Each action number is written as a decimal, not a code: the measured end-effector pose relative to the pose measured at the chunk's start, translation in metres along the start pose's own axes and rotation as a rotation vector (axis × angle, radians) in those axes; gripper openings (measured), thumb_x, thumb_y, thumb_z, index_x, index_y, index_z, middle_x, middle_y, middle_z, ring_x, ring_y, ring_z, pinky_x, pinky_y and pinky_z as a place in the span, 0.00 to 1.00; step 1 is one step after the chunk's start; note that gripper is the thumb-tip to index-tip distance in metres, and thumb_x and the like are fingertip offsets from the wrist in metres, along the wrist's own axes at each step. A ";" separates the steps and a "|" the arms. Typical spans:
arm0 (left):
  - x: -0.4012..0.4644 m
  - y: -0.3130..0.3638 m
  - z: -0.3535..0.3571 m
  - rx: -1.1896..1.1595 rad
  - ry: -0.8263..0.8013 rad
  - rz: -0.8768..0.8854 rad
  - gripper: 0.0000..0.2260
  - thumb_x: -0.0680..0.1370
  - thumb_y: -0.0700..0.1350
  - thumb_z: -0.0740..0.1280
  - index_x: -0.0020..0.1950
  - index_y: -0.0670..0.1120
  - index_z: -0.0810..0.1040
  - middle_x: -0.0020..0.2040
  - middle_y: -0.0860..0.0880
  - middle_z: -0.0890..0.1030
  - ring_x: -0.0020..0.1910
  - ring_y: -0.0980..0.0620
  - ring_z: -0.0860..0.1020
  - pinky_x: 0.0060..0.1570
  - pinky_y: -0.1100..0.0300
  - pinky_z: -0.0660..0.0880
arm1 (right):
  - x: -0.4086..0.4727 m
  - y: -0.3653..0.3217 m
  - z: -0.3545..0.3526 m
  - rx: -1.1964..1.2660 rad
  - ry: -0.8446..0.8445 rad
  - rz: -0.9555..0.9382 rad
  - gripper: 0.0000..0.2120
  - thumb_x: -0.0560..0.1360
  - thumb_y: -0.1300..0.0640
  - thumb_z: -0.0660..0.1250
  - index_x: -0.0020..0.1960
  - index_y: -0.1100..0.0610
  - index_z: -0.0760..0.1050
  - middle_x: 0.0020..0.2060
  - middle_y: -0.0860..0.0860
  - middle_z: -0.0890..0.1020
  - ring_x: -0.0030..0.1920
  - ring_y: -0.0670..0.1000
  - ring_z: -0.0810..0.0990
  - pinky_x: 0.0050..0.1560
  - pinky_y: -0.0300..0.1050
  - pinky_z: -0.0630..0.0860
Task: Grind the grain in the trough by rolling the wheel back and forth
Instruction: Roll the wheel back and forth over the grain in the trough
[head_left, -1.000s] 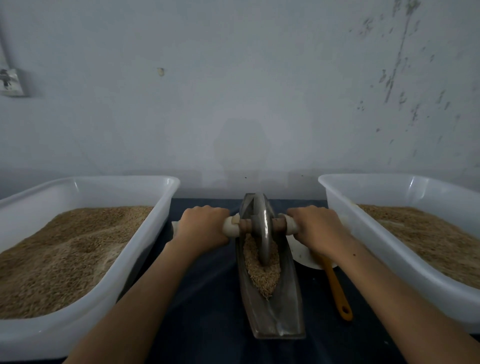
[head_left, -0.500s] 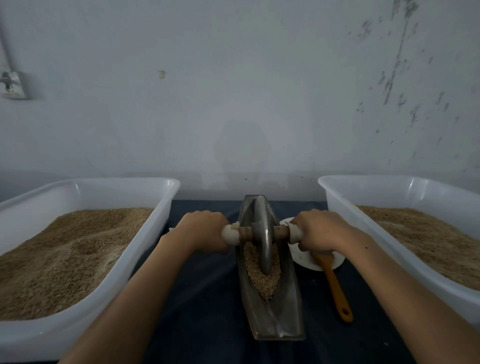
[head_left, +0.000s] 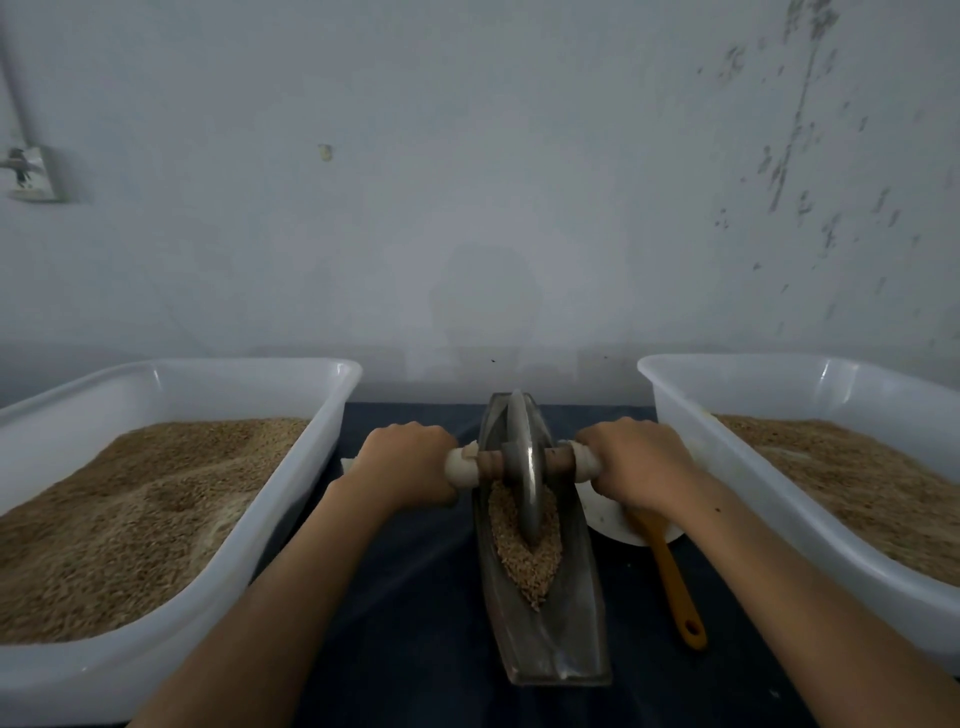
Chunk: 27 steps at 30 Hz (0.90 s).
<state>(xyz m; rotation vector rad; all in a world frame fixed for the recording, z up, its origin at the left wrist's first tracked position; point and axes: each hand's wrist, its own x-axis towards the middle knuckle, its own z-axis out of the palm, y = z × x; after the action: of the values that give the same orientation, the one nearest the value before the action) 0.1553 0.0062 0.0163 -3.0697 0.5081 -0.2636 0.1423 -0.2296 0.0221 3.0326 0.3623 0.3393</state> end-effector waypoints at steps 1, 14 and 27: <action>-0.001 0.000 -0.003 -0.032 -0.059 -0.004 0.11 0.70 0.54 0.71 0.49 0.54 0.75 0.41 0.55 0.74 0.41 0.54 0.72 0.42 0.59 0.67 | 0.000 0.000 -0.004 -0.012 -0.041 -0.003 0.07 0.74 0.57 0.65 0.51 0.48 0.74 0.44 0.48 0.79 0.44 0.50 0.77 0.46 0.45 0.73; -0.002 0.003 -0.003 0.000 0.004 -0.013 0.08 0.71 0.53 0.69 0.45 0.54 0.73 0.43 0.54 0.78 0.41 0.54 0.74 0.41 0.59 0.68 | -0.001 -0.001 -0.003 -0.003 -0.007 0.007 0.06 0.75 0.56 0.64 0.51 0.48 0.74 0.45 0.48 0.80 0.46 0.51 0.78 0.50 0.48 0.75; -0.004 0.002 -0.011 -0.122 -0.222 -0.055 0.14 0.70 0.51 0.72 0.53 0.52 0.77 0.45 0.52 0.77 0.45 0.51 0.77 0.48 0.56 0.74 | -0.002 -0.004 -0.015 -0.047 -0.144 -0.001 0.11 0.74 0.57 0.66 0.56 0.49 0.75 0.46 0.49 0.79 0.47 0.51 0.78 0.46 0.44 0.72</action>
<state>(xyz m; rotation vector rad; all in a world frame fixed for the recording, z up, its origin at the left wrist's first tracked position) 0.1491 0.0057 0.0268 -3.1778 0.4443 0.1110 0.1360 -0.2259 0.0355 2.9878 0.3411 0.1258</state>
